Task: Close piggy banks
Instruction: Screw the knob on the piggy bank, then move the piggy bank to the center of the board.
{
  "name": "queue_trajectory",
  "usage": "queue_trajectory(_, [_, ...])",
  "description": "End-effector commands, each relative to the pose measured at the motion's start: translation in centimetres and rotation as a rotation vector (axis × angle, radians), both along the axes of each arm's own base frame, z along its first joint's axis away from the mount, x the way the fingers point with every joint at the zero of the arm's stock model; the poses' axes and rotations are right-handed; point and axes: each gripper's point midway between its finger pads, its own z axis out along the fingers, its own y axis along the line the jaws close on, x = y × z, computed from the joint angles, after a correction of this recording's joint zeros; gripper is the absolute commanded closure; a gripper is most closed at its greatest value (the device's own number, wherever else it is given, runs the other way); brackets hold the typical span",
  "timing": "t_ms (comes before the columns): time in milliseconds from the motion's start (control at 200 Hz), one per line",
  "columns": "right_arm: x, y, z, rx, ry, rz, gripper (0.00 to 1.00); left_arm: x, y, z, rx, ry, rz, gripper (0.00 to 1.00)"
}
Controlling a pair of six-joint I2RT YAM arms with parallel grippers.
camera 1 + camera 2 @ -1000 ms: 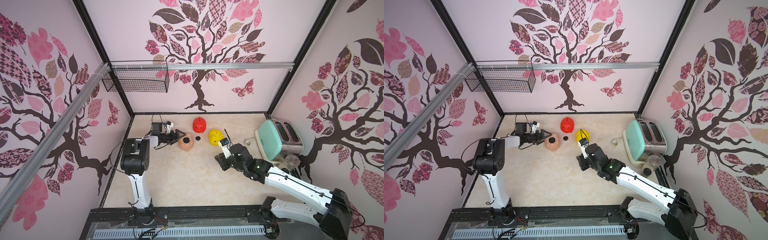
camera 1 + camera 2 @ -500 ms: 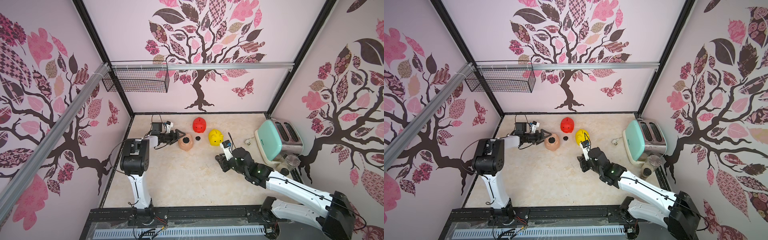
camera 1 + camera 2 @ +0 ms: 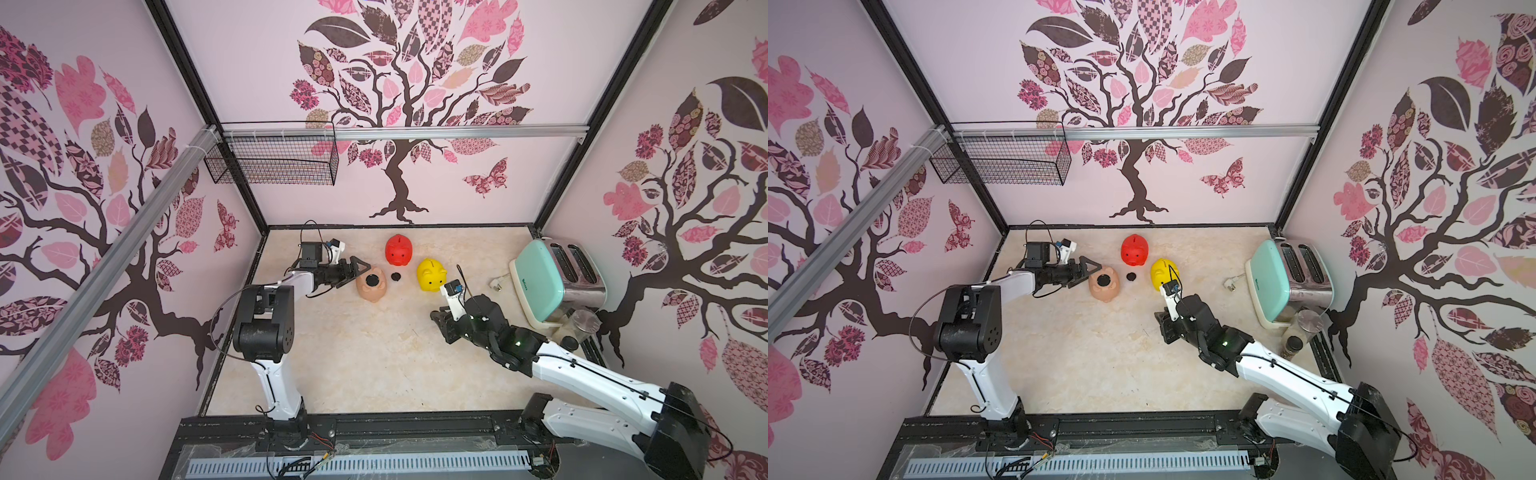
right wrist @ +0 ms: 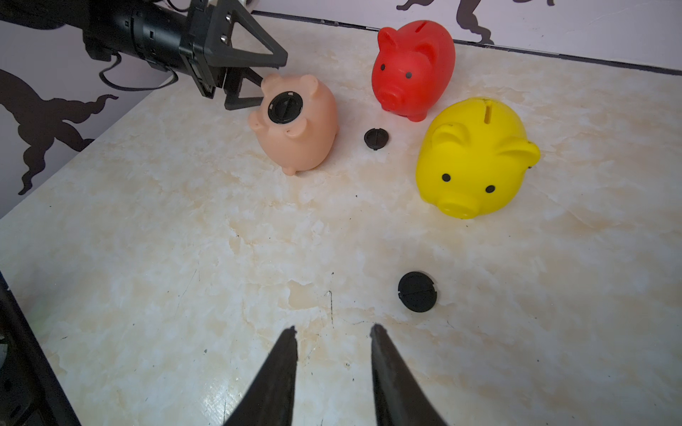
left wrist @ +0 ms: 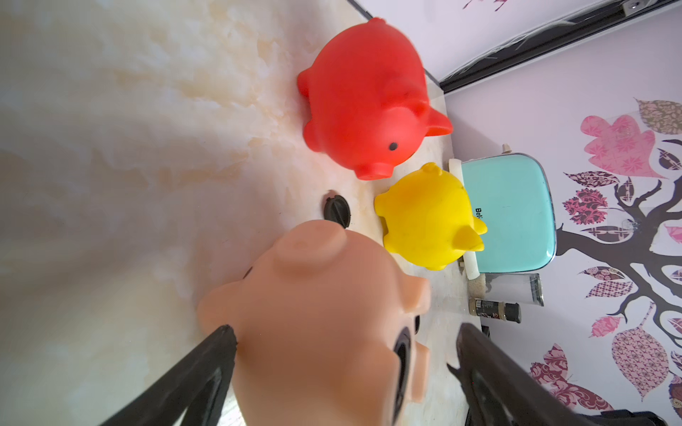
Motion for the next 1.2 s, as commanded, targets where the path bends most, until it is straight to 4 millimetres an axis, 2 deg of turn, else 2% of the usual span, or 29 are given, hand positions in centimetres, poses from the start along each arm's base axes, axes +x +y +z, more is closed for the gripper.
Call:
queue_trajectory(0, [0.2,0.3,2.1,0.03,-0.034,0.006,0.64,-0.5,0.1,3.1,0.024,-0.105,-0.001,0.05])
queue_trajectory(100, [0.1,0.3,2.2,0.035,-0.038,0.008,0.64,-1.3,0.3,5.1,0.031,-0.157,0.012,0.05])
queue_trajectory(240, [0.2,0.3,2.9,0.044,-0.049,0.006,0.64,-3.3,0.3,7.6,0.066,-0.237,0.035,0.05])
queue_trajectory(355, [0.1,0.1,3.5,0.056,-0.06,0.003,0.64,-5.1,-0.8,8.3,0.187,-0.309,0.06,0.05])
queue_trajectory(505, [-0.2,-0.2,4.3,0.087,-0.076,-0.002,0.63,-7.8,-2.2,8.6,0.289,-0.31,0.097,0.06])
queue_trajectory(725, [-0.9,-0.4,4.1,0.101,-0.049,0.002,0.62,-12.3,1.1,10.2,0.341,-0.266,0.294,0.08])
queue_trajectory(950, [-0.8,-0.5,4.8,0.112,-0.059,-0.002,0.61,-18.6,3.1,11.1,0.377,-0.193,0.286,0.09])
queue_trajectory(1020, [-0.8,-0.5,4.8,0.11,-0.058,-0.002,0.6,-20.5,4.3,11.1,0.427,-0.192,0.287,0.09])
queue_trajectory(1120, [-0.9,-0.5,4.8,0.111,-0.056,0.0,0.59,-22.8,6.4,10.8,0.503,-0.198,0.318,0.09])
queue_trajectory(1195, [-0.9,-0.5,4.9,0.11,-0.056,0.0,0.59,-23.7,7.4,11.1,0.517,-0.22,0.355,0.08])
